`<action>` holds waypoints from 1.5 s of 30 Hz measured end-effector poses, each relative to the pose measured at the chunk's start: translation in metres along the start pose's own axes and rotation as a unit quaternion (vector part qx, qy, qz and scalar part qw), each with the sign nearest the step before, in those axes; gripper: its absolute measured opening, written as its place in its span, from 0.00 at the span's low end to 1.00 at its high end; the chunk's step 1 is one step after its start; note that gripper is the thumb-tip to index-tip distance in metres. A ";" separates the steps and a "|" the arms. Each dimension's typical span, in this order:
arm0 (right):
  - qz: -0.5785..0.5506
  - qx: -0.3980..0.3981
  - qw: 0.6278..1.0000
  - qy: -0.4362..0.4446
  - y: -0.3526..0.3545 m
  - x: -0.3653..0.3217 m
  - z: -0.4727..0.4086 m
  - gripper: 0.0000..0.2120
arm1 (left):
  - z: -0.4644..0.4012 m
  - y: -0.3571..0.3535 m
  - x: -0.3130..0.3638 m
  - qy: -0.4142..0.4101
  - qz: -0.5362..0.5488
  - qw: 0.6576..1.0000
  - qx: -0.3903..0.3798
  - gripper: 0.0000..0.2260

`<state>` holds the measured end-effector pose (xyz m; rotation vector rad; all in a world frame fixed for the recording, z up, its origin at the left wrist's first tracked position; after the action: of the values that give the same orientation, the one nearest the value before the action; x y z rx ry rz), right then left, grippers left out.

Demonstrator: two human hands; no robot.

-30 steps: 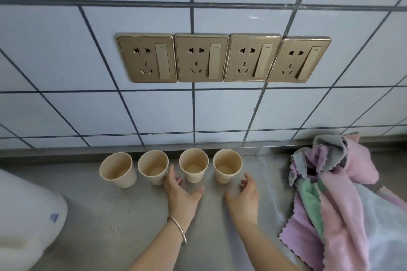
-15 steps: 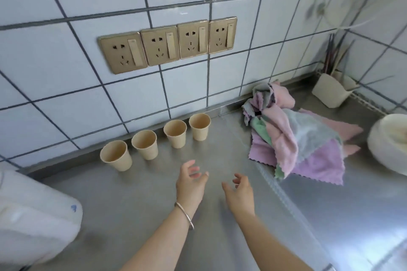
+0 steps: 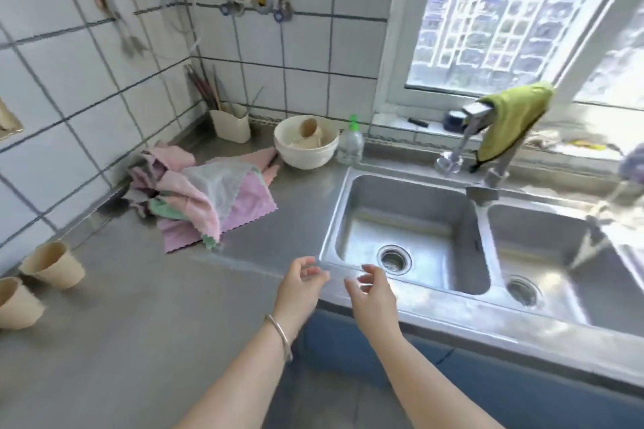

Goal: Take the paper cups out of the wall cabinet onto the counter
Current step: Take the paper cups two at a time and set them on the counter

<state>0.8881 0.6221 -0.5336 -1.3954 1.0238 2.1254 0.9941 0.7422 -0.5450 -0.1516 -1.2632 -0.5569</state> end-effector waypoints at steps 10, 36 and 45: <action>-0.056 0.251 0.963 -0.084 0.360 0.115 0.066 0.15 | 0.163 -0.380 0.069 -0.081 -0.076 0.948 -0.297 0.13; 0.053 0.709 0.704 0.011 0.940 0.043 0.231 0.13 | 0.514 -0.848 0.386 -0.367 -0.017 0.693 -0.620 0.08; 0.167 0.742 0.646 0.070 1.093 -0.054 0.287 0.15 | 0.619 -0.932 0.520 -0.407 0.081 0.635 -0.652 0.10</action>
<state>0.0053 0.1288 -0.0262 -0.4322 2.3280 0.5658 0.1182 0.0304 -0.0462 -1.9208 -1.4034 -1.2442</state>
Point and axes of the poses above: each hand's wrist, its own z-axis away from the middle knuckle, its own y-axis out of the back of the hand, x = y × z, the point moved 8 cm from there along -z, towards the middle knuckle, and after that the axes turned 3 degrees about -z, right-handed, at the moved point
